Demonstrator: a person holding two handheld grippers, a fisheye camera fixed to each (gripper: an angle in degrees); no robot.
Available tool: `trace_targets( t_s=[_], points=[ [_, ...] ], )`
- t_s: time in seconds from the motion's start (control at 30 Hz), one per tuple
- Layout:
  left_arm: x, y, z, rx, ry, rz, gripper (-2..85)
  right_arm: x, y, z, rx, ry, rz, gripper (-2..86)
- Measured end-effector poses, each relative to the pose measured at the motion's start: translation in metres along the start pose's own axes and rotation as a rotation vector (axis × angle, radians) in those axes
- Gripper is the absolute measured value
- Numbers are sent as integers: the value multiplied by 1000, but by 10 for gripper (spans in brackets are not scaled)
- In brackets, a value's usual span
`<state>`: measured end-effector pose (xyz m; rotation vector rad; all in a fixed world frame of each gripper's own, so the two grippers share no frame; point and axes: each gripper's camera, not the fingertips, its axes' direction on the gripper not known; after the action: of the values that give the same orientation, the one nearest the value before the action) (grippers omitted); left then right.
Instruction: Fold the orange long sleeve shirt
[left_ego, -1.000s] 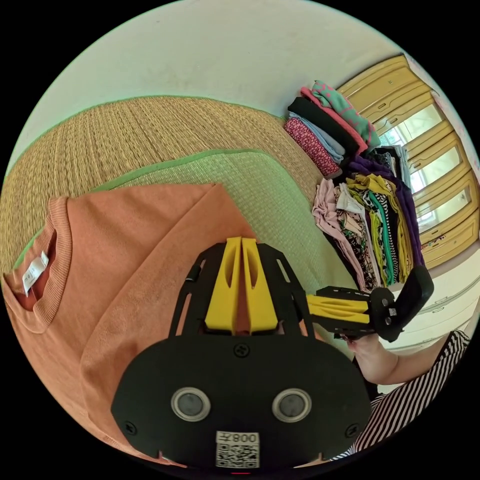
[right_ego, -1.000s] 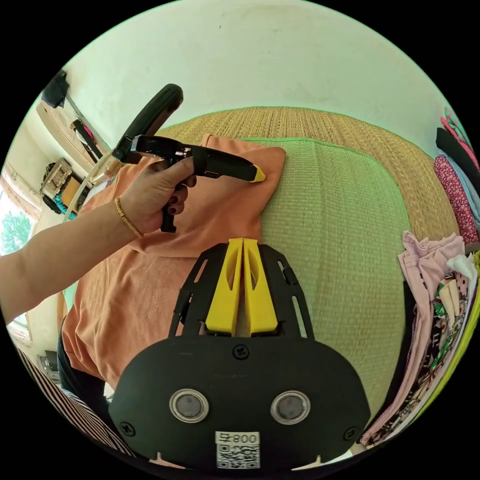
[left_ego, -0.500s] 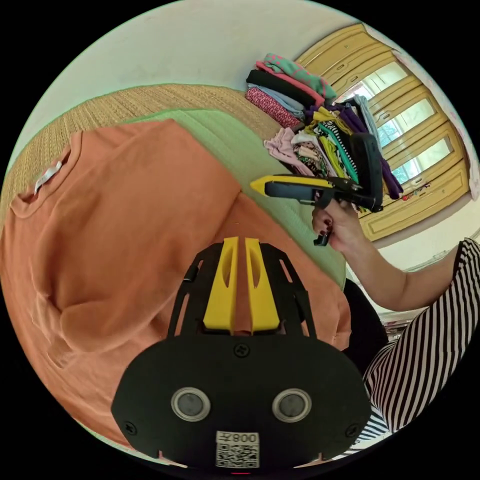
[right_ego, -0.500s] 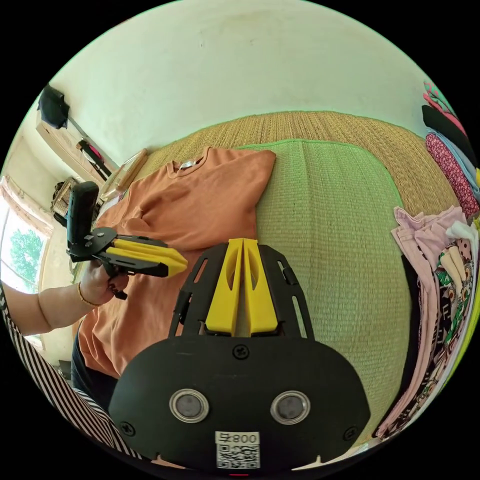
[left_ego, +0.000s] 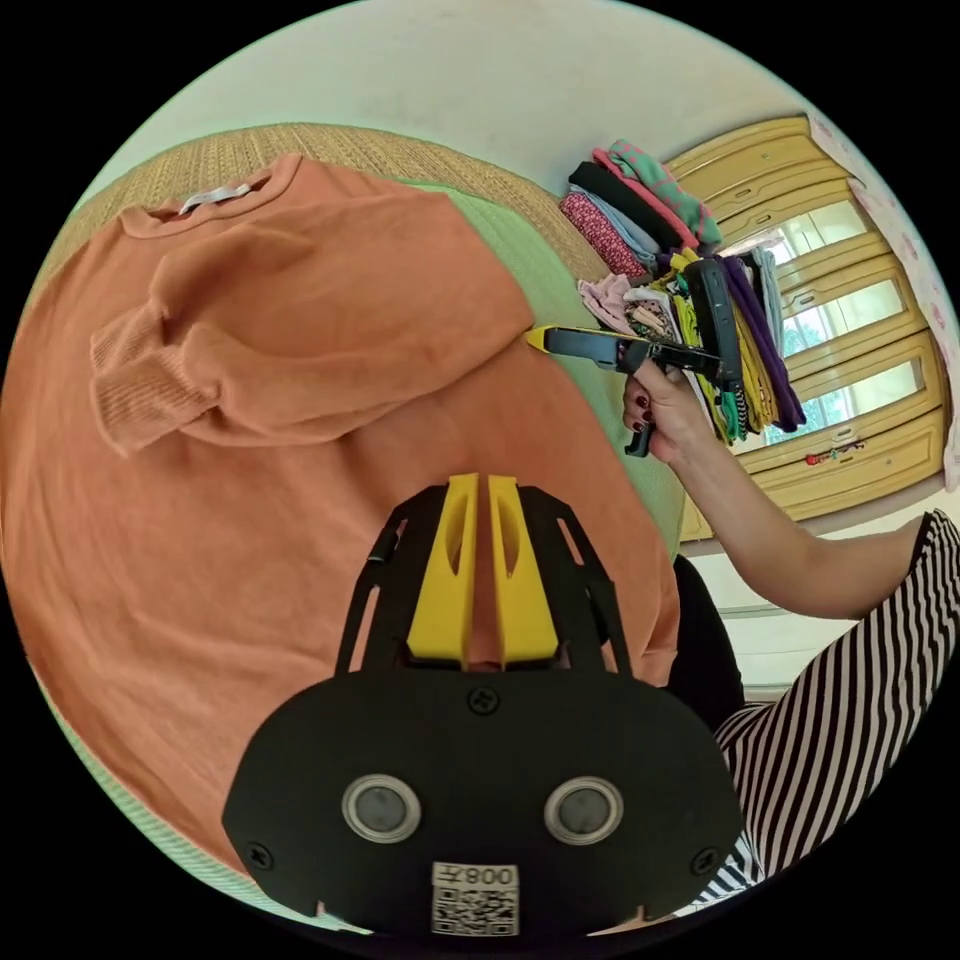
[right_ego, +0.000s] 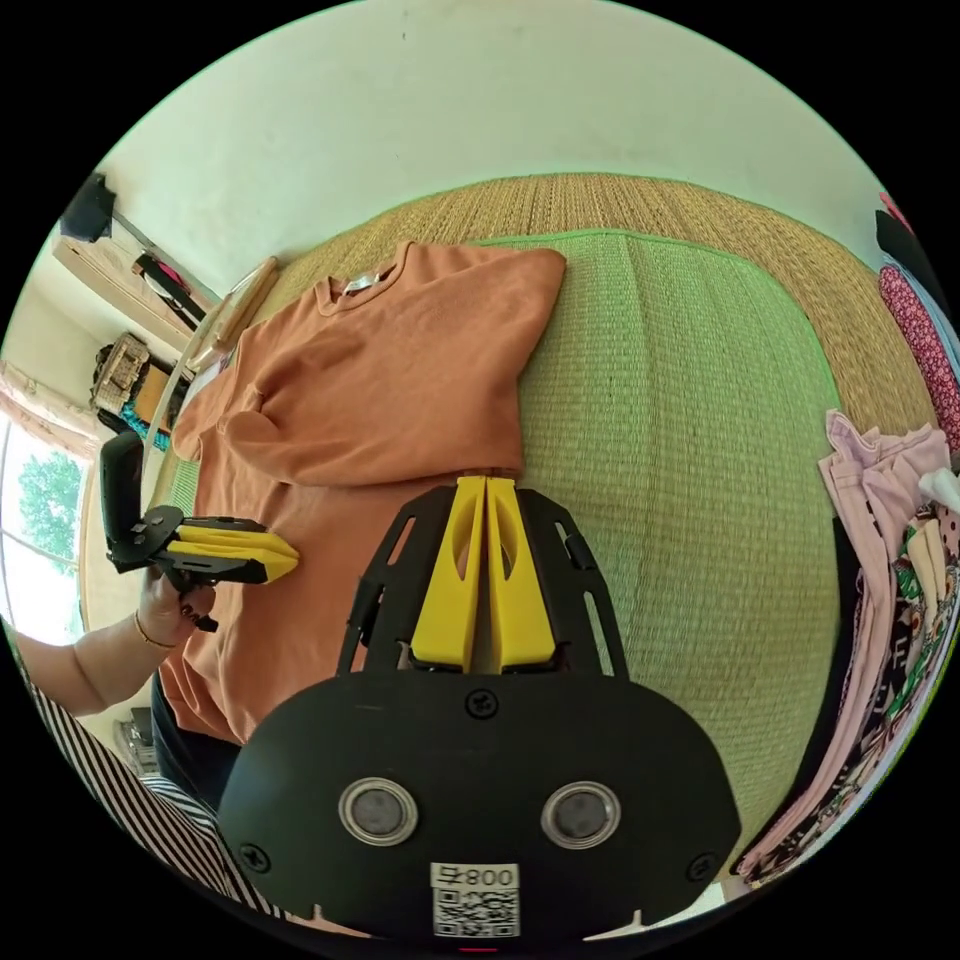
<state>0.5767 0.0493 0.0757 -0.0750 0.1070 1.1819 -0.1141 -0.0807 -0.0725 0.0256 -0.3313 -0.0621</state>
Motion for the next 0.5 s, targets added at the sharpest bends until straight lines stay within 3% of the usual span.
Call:
trace_targets(
  t_s=[0.3, 0.37, 0.5],
  points=[
    [-99, 206, -32, 111, -210, -276, 7, 12, -39, -40, -3, 28, 97, -1],
    [-129, 257, -30, 148, -120, -335, 7, 19, -47, -49, -6, -7, 150, -1],
    [-155, 324, -38, 221, -127, -368, 13, 7, -64, -73, -13, 55, 179, -1]
  ],
)
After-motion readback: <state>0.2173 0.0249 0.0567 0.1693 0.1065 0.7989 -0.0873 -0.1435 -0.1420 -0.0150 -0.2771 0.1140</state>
